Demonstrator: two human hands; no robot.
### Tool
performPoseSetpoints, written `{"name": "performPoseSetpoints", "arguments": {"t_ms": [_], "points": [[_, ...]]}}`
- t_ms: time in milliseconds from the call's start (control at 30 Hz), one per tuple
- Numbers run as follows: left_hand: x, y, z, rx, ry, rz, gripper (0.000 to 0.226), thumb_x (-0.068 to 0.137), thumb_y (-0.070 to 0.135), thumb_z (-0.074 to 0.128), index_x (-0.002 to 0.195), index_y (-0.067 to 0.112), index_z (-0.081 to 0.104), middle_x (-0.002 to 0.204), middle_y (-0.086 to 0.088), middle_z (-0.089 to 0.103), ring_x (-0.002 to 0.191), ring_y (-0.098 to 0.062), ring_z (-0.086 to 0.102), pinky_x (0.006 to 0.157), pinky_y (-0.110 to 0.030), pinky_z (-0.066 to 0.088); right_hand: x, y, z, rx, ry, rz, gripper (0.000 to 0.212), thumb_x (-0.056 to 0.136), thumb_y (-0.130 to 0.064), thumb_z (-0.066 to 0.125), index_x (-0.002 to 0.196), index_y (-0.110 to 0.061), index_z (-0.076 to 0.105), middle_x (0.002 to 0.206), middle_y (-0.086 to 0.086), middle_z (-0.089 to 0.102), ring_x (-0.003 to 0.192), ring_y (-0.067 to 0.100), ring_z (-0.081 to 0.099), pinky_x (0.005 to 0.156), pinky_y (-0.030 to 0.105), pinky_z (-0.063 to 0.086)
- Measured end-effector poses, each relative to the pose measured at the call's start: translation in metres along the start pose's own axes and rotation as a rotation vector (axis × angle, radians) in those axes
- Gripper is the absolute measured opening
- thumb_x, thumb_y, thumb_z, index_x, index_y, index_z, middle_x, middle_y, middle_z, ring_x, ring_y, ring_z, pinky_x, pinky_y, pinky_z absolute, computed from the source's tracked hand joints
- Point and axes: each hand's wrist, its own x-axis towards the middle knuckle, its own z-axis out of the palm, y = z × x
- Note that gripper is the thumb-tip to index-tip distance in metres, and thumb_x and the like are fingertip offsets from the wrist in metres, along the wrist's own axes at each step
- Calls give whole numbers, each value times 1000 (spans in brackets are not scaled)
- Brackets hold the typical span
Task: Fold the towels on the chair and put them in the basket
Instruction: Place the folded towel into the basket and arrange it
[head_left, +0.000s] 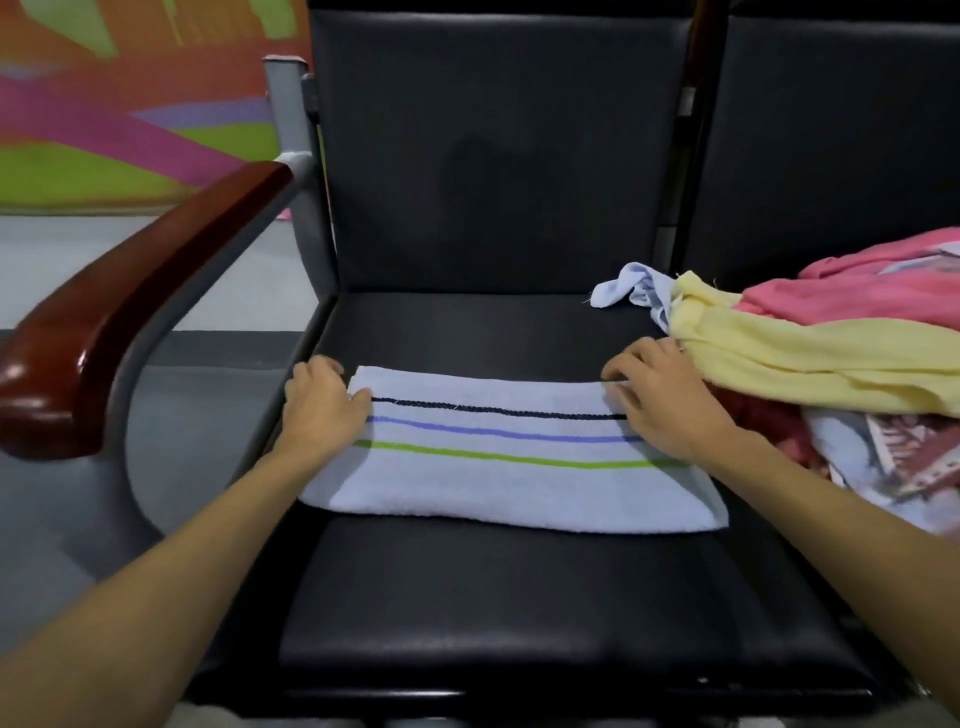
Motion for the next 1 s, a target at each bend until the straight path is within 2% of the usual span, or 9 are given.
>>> {"name": "performPoseSetpoints", "arguments": {"t_ms": [133, 233, 367, 433, 500, 600, 733, 867, 1000], "points": [[-19, -3, -18, 368, -246, -126, 69, 86, 61, 54, 126, 5, 51, 135, -17, 42, 128, -36, 35, 104, -41, 32, -12, -35, -3, 167, -303, -61, 31, 97, -37, 49, 120, -20, 59, 118, 0, 49, 111, 20, 42, 100, 33, 36], [-36, 1, -32, 364, -357, -100, 48, 92, 48, 54, 114, 6, 57, 124, -12, 55, 117, -31, 48, 92, -34, 42, -21, -49, -10, 171, -388, 10, 44, 96, -41, 52, 135, -20, 48, 134, 0, 43, 128, 19, 36, 108, 38, 31], [-64, 3, -49, 57, -345, -54, 18, 92, 20, 53, 79, 7, 54, 85, -8, 57, 72, -18, 52, 56, -28, 37, -37, -65, -21, 125, -469, -62, 51, 97, -43, 50, 141, -19, 42, 139, 1, 39, 131, 21, 34, 110, 38, 30], [-80, 3, -61, -234, -308, -171, 15, 88, 10, 57, 74, 3, 58, 71, -8, 59, 54, -14, 54, 47, -21, 39, -45, -70, -29, 150, -526, -102, 50, 97, -42, 50, 140, -19, 43, 137, 0, 39, 130, 18, 35, 110, 35, 30], [-100, 10, -71, -528, -323, -301, 9, 86, 4, 62, 80, -2, 65, 70, -10, 67, 52, -14, 63, 47, -18, 48, -51, -72, -39, 254, -548, -112, 42, 95, -36, 55, 133, -19, 51, 129, -3, 46, 124, 13, 39, 106, 29, 33], [-123, 24, -81, -829, -351, -293, 10, 88, 7, 64, 96, 2, 69, 94, -15, 72, 76, -20, 70, 67, -26, 57, -62, -67, -53, 397, -406, -110, 25, 93, -27, 59, 117, -20, 63, 114, -8, 58, 112, 6, 49, 92, 22, 41], [-138, 61, -77, -986, -308, -277, 14, 93, 15, 59, 101, 10, 70, 97, -10, 70, 87, -20, 68, 82, -31, 54, -88, -47, -65, 418, -277, -29, 17, 92, -21, 63, 107, -16, 69, 100, -8, 59, 96, 8, 55, 81, 19, 42], [-142, 115, -55, -915, -273, -233, 16, 84, 3, 55, 74, 7, 67, 68, -8, 59, 61, -19, 56, 56, -24, 44, -109, -10, -78, 453, -56, 236, 16, 91, -14, 63, 105, -13, 71, 100, -2, 67, 90, 13, 61, 81, 23, 42], [-145, 162, -12, -707, -306, -48, 8, 79, 8, 56, 73, 7, 61, 66, -8, 47, 64, -20, 45, 54, -28, 34, -125, 9, -82, 454, -52, 310, 19, 91, -11, 63, 109, -12, 69, 97, -2, 67, 90, 12, 60, 76, 13, 35]]}}
